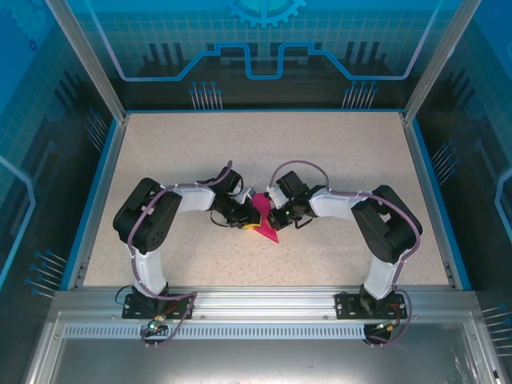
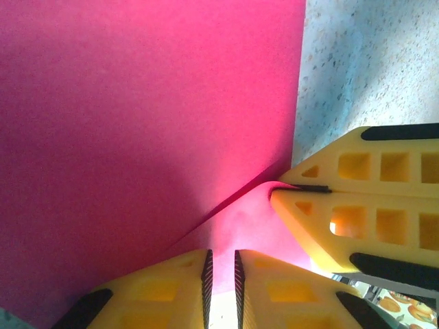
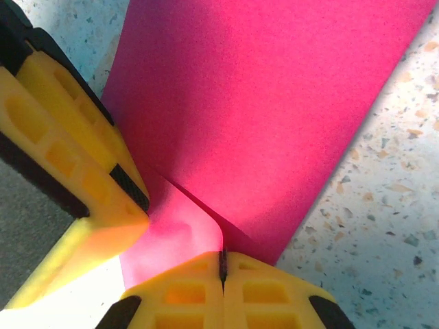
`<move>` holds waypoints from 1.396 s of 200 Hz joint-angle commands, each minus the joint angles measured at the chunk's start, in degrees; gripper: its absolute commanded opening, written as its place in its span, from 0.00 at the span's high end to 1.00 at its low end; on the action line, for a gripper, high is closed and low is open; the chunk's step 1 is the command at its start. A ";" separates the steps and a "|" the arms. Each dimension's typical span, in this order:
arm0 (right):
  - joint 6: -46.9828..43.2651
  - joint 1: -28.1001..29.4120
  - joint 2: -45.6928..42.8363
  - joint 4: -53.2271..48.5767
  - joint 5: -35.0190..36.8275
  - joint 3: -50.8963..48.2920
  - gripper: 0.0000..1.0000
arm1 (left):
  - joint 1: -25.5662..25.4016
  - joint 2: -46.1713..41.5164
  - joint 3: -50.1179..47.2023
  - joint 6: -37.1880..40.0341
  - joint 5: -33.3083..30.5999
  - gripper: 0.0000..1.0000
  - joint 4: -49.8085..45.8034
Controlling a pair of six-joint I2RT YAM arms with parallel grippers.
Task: Fold a paper plane with a square sheet of paper (fold left side to right side)
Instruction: Third fold the triangle at the center of the table.
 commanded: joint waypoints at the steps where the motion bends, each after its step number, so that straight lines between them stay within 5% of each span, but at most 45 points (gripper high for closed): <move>1: -0.52 -0.26 1.54 -5.34 0.34 -0.25 1.00 | -0.31 1.28 -0.66 0.75 -3.06 0.81 -1.56; 28: 0.32 -1.36 0.07 -5.09 -1.06 0.55 1.00 | -0.23 1.44 -1.94 1.06 -3.76 0.81 -2.04; 68: 2.51 -4.16 -3.37 -4.84 -4.26 2.64 0.75 | -0.23 1.34 -4.65 0.94 -4.91 0.81 -1.39; 91: 2.07 -5.03 -6.37 -7.54 -4.68 2.98 0.69 | -0.29 1.52 -5.34 0.76 -4.91 0.82 -0.76; 156: 6.76 -3.10 -7.67 -10.18 -24.02 -0.90 0.73 | -0.31 1.29 -5.11 0.89 -5.08 0.82 -0.93; 279: 7.04 -1.64 0.29 -12.62 -18.79 -0.57 0.73 | -0.29 1.25 -4.84 1.14 -5.66 0.82 -1.70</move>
